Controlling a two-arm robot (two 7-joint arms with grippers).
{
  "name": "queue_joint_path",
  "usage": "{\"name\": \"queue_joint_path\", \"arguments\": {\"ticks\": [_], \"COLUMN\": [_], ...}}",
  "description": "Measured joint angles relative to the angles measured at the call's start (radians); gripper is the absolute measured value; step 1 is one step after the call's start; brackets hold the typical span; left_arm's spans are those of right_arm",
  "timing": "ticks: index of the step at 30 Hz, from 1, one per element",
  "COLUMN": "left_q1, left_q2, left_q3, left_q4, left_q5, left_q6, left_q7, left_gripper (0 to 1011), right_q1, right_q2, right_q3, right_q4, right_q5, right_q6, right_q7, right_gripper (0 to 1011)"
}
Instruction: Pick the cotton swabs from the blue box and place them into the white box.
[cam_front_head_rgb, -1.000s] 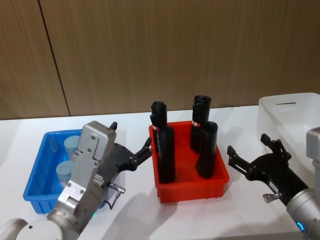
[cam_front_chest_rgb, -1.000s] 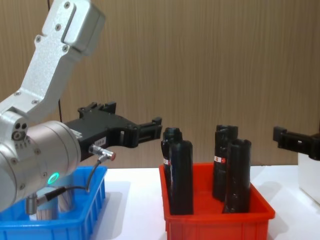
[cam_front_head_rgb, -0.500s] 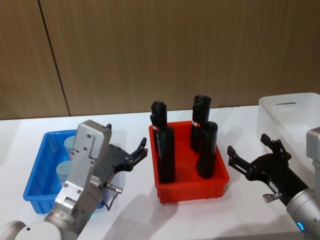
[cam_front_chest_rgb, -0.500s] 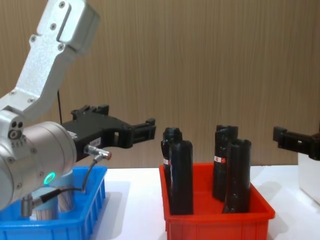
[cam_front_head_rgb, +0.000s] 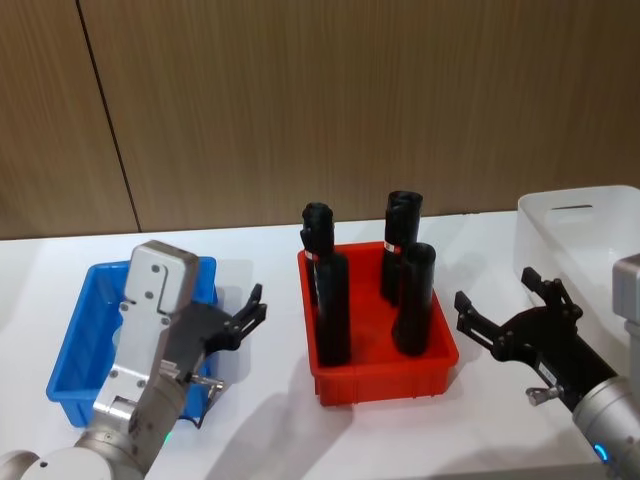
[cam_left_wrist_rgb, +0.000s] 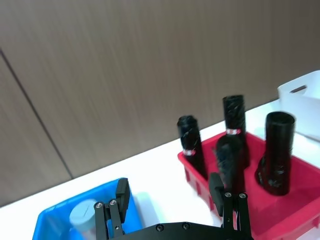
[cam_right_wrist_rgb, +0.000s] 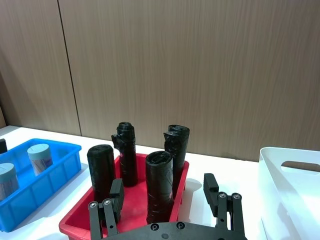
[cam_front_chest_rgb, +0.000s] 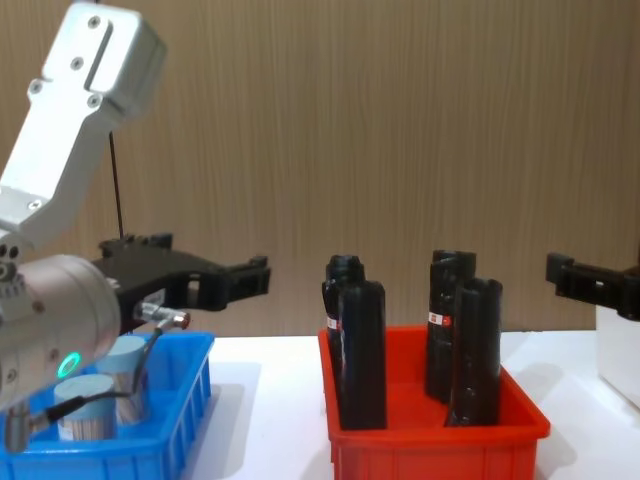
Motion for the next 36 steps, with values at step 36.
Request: {"name": "queue_joint_path", "arguments": {"ticks": [36], "left_q1": [-0.030], "left_q2": [-0.019], "left_q3": [-0.095], "left_q4": [0.172], "left_q5": [-0.212], "left_q6": [0.151], "left_q7": [0.131], "left_gripper": [1004], "right_q1": [0.000], "right_q2": [0.000], "right_q3": [0.000], "right_q4": [0.000], "right_q5": [0.000], "right_q6": [0.000], "right_q7": [0.000], "right_gripper": [1002]}}
